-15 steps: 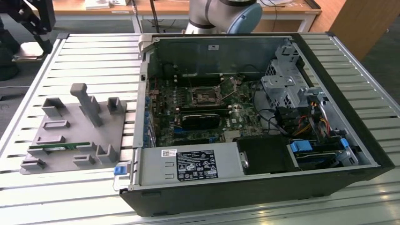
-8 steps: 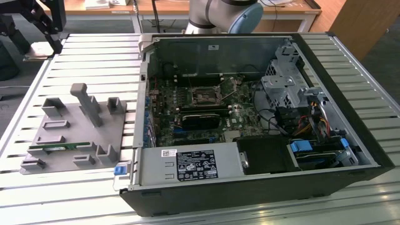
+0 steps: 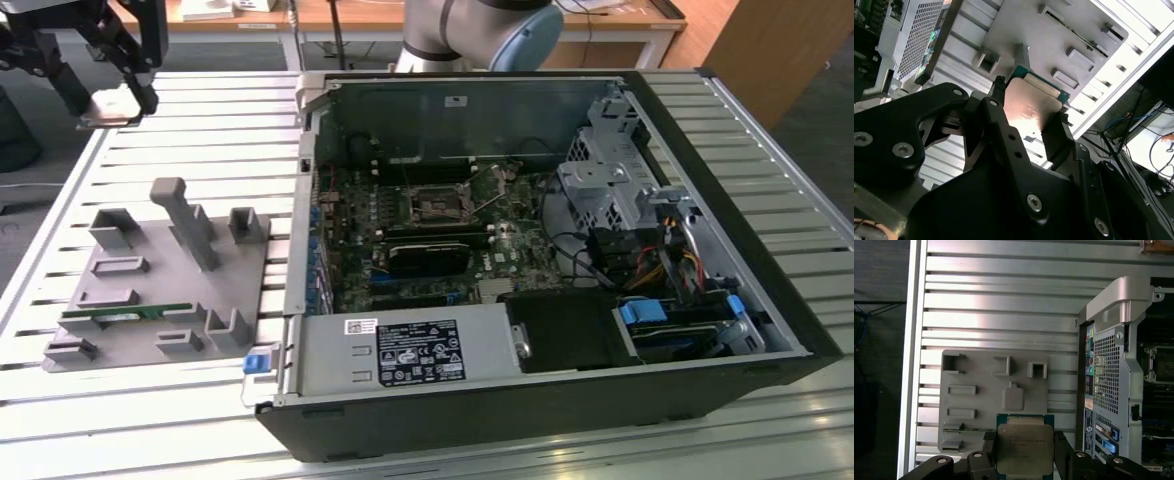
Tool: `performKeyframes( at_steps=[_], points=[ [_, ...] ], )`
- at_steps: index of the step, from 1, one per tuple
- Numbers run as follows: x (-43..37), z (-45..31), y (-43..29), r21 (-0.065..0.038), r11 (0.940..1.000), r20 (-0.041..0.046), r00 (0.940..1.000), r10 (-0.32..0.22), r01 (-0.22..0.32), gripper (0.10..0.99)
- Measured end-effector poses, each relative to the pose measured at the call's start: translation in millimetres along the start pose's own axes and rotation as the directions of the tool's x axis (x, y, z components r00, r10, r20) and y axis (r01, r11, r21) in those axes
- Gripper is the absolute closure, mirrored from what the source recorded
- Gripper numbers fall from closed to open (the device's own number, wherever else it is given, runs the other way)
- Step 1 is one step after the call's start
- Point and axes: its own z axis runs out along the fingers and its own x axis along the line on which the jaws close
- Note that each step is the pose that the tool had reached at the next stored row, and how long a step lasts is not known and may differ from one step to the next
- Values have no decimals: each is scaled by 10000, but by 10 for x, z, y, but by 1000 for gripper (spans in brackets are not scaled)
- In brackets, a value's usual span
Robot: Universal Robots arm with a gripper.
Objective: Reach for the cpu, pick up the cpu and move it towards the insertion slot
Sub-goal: 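Pick up the cpu and move it towards the insertion slot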
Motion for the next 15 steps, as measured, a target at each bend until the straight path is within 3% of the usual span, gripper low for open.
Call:
performKeyframes(
  at_steps=[15],
  points=[
    [-299,-2,-7,1,10000,0,10000,0,0,545]
  ],
)
